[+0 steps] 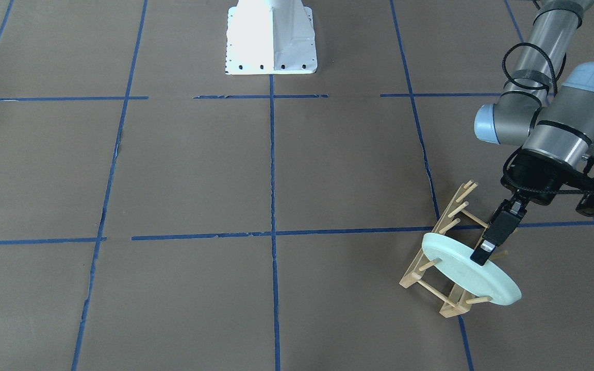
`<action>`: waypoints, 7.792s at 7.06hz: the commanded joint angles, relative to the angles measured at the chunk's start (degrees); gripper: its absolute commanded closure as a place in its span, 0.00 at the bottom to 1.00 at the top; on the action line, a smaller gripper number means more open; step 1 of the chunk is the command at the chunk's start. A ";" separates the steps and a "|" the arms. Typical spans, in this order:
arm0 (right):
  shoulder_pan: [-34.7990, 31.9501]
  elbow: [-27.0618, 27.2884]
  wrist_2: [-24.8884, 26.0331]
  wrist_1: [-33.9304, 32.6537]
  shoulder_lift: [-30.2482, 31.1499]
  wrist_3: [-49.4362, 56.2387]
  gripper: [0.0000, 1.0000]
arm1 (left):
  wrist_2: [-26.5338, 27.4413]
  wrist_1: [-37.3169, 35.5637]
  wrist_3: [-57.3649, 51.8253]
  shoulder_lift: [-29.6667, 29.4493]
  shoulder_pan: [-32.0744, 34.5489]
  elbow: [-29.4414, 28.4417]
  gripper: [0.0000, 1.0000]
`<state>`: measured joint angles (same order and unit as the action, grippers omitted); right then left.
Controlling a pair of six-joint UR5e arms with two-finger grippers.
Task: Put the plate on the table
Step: 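Close the left gripper on the plate rim and hold it, then lift the plate up out of the wooden rack with the left gripper, then swing the plate toward the robot and lower it flat onto the table, then open the left gripper and withdraw it away from the plate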
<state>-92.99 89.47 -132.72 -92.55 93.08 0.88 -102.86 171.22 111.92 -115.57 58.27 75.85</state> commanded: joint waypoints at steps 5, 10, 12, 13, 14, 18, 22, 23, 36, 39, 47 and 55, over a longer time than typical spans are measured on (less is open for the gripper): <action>0.00 0.00 0.00 0.00 0.00 0.00 0.00 | 0.29 5.34 6.56 1.32 0.61 0.09 1.00; 0.00 0.00 0.00 0.00 0.00 0.00 0.00 | 0.03 13.33 12.69 3.77 3.34 0.79 1.00; 0.00 0.00 0.00 0.00 0.00 0.00 0.00 | -0.14 16.50 17.34 3.95 5.53 1.58 1.00; 0.00 0.00 0.00 0.00 0.00 0.00 0.00 | -0.14 18.34 20.50 3.95 6.32 1.76 1.00; 0.00 0.00 0.00 0.00 0.00 0.00 0.00 | -0.14 20.27 23.75 3.87 7.12 1.76 1.00; 0.00 0.00 0.00 0.00 0.00 0.00 0.00 | -8.05 4.73 15.59 1.76 9.32 11.91 1.00; 0.00 0.00 0.00 0.00 0.00 0.00 0.00 | -7.62 -27.01 1.67 -3.69 6.27 26.43 1.00; 0.00 0.00 0.00 0.00 0.00 0.00 0.00 | -7.35 -36.21 -5.93 -4.13 4.07 30.54 1.00; 0.00 0.00 0.00 0.00 0.00 0.00 0.00 | 23.06 -88.69 -53.18 -10.37 -36.82 28.05 1.00; 0.00 0.00 0.00 0.00 0.00 0.00 0.00 | 22.97 -88.52 -52.68 -10.90 -37.08 27.33 0.00; 0.00 0.00 0.00 0.00 0.00 0.00 0.00 | -2.28 -88.34 -56.34 -10.29 -17.46 37.18 0.00; 0.00 0.00 0.00 0.00 0.00 0.00 0.00 | -33.10 -87.90 -103.33 17.45 23.61 25.43 0.00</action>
<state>-92.99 89.47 -132.71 -92.55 93.07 0.88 -133.10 83.26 15.05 -102.88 76.83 104.53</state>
